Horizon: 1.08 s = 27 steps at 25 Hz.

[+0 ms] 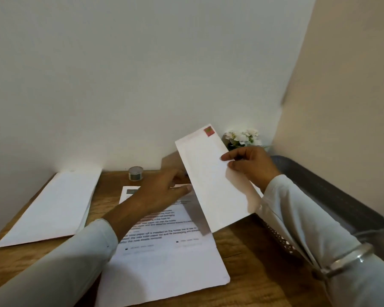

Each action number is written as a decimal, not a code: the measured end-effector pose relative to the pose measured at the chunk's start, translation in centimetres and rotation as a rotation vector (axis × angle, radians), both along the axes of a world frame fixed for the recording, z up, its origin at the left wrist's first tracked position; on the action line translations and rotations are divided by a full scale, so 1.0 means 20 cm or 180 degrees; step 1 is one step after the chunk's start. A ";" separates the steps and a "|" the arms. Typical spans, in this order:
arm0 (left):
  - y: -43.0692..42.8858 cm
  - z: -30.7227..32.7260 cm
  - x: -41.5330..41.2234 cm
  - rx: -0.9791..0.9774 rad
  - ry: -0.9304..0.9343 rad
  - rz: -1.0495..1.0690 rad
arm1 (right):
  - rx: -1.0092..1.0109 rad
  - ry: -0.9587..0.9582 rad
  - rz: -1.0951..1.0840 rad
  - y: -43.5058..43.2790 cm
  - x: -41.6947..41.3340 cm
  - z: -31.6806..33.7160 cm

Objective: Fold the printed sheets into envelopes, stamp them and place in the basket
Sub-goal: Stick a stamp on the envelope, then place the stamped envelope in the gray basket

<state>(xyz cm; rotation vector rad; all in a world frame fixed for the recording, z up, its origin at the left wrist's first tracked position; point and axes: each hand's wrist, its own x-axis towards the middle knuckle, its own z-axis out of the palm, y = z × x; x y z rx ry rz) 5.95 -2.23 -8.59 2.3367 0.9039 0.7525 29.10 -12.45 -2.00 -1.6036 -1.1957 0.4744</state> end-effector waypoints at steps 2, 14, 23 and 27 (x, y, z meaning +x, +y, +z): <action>-0.03 -0.03 0.13 0.0266 0.0336 -0.0192 | -0.0014 -0.0088 -0.0198 -0.08 0.09 0.08; -0.11 -0.22 0.43 0.0661 0.0782 -0.0580 | -0.0831 -0.0324 -0.0945 -0.39 0.62 0.09; -0.14 -0.26 0.42 0.0860 0.0620 -0.0598 | -0.1861 -0.1595 -0.0654 -0.31 0.69 -0.08; -0.12 -0.27 0.42 0.0907 0.0634 -0.0605 | -0.2465 -0.1923 -0.0273 -0.30 0.64 -0.11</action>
